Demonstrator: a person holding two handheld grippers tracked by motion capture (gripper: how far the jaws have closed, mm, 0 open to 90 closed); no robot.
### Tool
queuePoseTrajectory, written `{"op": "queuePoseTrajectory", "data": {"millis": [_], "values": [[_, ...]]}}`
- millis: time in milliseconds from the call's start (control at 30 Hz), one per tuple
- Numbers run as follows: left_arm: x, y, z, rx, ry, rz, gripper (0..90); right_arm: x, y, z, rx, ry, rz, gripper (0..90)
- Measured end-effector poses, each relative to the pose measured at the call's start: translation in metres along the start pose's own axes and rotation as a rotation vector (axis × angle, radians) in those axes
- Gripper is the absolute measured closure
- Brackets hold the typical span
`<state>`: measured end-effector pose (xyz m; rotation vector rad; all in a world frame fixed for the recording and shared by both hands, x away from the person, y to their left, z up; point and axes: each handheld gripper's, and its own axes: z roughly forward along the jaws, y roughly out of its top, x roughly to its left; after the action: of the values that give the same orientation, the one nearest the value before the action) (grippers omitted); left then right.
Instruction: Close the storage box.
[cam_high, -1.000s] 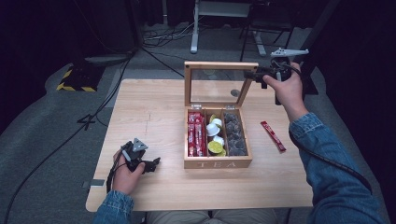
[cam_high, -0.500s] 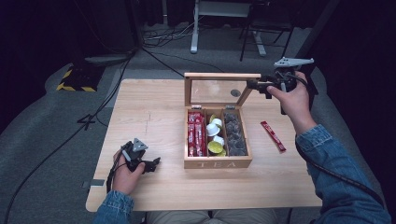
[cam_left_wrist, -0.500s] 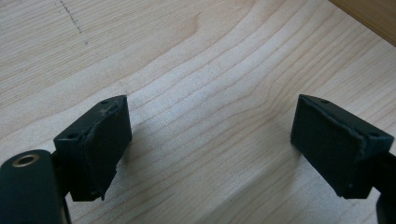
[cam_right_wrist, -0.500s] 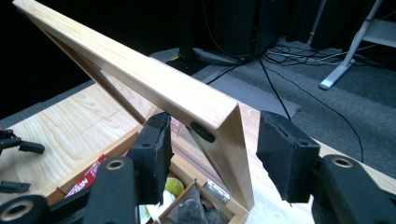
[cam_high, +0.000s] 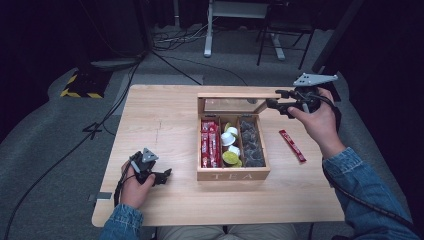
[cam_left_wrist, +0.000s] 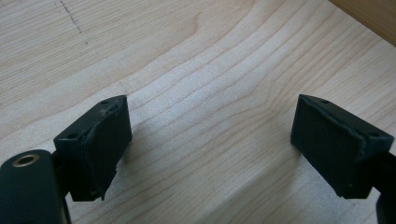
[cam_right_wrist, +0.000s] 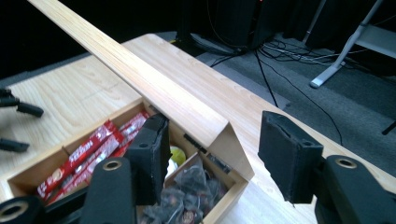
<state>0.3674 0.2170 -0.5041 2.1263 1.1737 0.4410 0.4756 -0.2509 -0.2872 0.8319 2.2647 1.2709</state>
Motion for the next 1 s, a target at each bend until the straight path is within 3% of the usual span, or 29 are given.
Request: {"op": "queuePoseTrajectory", "data": {"millis": [467,1000], "values": [[0.000,0.000,0.000,0.000,0.000,0.000,12.7,0.024,-0.025,-0.012,0.039,-0.004,-0.050,44.0],[0.000,0.000,0.000,-0.003,0.001,0.000,13.0,0.047,-0.055,-0.020,0.080,0.010,-0.064,43.8]]}}
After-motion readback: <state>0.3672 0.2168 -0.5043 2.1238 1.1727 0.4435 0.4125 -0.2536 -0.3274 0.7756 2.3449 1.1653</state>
